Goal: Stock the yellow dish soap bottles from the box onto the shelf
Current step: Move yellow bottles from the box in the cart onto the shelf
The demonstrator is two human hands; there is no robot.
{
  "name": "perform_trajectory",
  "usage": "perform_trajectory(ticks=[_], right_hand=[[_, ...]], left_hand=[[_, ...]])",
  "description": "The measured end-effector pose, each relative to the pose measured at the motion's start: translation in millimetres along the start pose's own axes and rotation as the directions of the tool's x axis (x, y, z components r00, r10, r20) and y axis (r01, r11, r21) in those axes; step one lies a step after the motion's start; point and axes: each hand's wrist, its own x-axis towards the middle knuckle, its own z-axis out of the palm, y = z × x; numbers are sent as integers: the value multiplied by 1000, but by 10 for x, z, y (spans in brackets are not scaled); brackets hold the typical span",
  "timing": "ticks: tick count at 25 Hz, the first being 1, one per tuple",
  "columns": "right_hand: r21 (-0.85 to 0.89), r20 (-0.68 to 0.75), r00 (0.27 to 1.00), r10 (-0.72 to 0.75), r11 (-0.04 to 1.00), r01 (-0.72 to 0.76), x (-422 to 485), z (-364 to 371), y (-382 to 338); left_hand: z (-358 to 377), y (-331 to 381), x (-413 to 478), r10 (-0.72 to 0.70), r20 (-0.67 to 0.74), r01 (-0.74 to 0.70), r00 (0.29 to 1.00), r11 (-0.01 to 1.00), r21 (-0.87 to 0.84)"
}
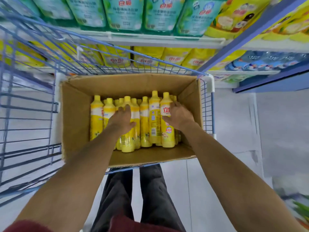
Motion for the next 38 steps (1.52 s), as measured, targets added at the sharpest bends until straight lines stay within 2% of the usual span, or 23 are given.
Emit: perform_trajectory(ticks=[2,4,7,9,12,18,22,24,28,31,35,38], right_hand=[[75,7,999,40,996,-41,117,123,59],[215,-8,995,96,972,-92,206,215,86],[452,-1,983,183,877,-163,313,288,99],[526,26,976,217,827,-198,363,283,99],[575,66,972,226,787,-222,387,217,92],[575,162,954,251,762,-299,205,249,83],[513,123,959,256,811,-282,29,322,22],[546,101,956,274,789,-283,1,330,25],[557,18,966,258,800,-224,-100,291,3],[566,-30,975,220,808,-165,-162,165,-91],[614,-72,985,157,785,-80,-342,-32,-284],[627,-154,981,118,779,5,-536,-253,-476]], left_hand=[[100,26,96,-125,-59,115,990,983,-145],[179,-3,170,-246,-48,224,968,933,-281],[239,-56,262,-343,-41,296,939,860,-416],[240,-91,307,-388,2,339,922,803,-490],[251,-172,326,-433,82,400,897,723,-564],[406,-168,110,-443,167,459,881,712,-531],[548,-108,-9,-503,196,514,842,637,-575],[553,-93,-23,-511,211,526,833,616,-586],[464,-62,-73,-468,241,491,850,539,-684],[280,33,-194,-409,151,370,900,533,-760],[-73,102,-400,-287,29,202,957,595,-778],[-415,108,-561,-245,-50,117,968,618,-777]])
